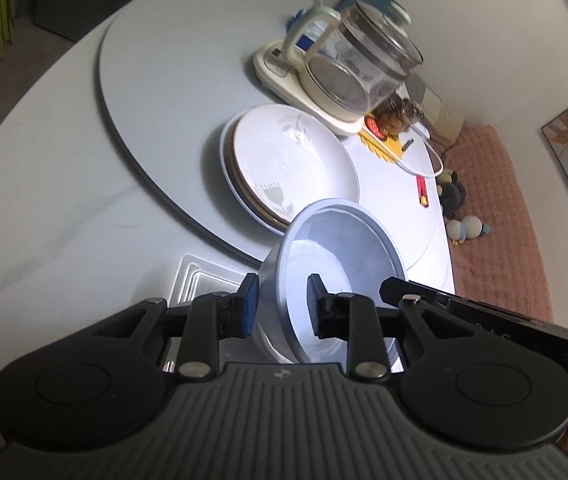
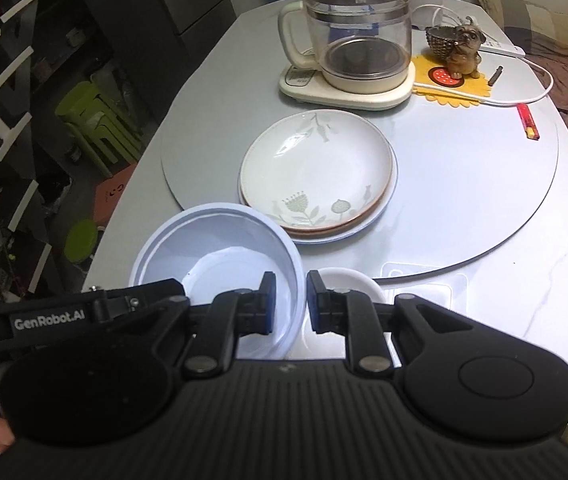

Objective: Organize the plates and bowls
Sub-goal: 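Carry the bluish bowl with both grippers over the white bowl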

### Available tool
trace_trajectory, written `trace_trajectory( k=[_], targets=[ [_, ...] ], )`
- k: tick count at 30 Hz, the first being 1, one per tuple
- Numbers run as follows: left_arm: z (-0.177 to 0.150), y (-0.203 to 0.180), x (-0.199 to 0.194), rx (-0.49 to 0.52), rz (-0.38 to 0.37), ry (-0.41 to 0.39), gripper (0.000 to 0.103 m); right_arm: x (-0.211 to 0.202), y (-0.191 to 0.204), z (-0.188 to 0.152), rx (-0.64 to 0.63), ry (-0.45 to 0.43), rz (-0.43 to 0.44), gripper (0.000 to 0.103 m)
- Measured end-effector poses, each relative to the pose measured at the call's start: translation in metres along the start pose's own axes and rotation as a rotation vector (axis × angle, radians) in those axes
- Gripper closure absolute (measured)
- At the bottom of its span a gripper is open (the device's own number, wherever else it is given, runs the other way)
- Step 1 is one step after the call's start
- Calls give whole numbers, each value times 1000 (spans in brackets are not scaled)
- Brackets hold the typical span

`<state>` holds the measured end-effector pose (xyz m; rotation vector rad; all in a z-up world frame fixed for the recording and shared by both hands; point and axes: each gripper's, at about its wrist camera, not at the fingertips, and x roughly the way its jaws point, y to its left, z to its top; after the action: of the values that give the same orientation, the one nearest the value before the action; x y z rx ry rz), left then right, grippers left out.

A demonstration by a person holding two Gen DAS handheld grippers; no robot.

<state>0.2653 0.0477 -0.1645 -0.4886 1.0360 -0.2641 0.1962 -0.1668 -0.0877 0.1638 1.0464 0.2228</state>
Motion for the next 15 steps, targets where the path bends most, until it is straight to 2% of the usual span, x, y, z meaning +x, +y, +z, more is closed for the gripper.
trace_trajectory(
  k=[10, 15],
  targets=[
    [-6, -21, 57, 77, 29, 108, 73, 20, -38, -5, 51, 12, -38, 84],
    [-12, -22, 77, 123, 51, 129, 73, 36, -49, -20, 83, 31, -51, 84]
  ],
)
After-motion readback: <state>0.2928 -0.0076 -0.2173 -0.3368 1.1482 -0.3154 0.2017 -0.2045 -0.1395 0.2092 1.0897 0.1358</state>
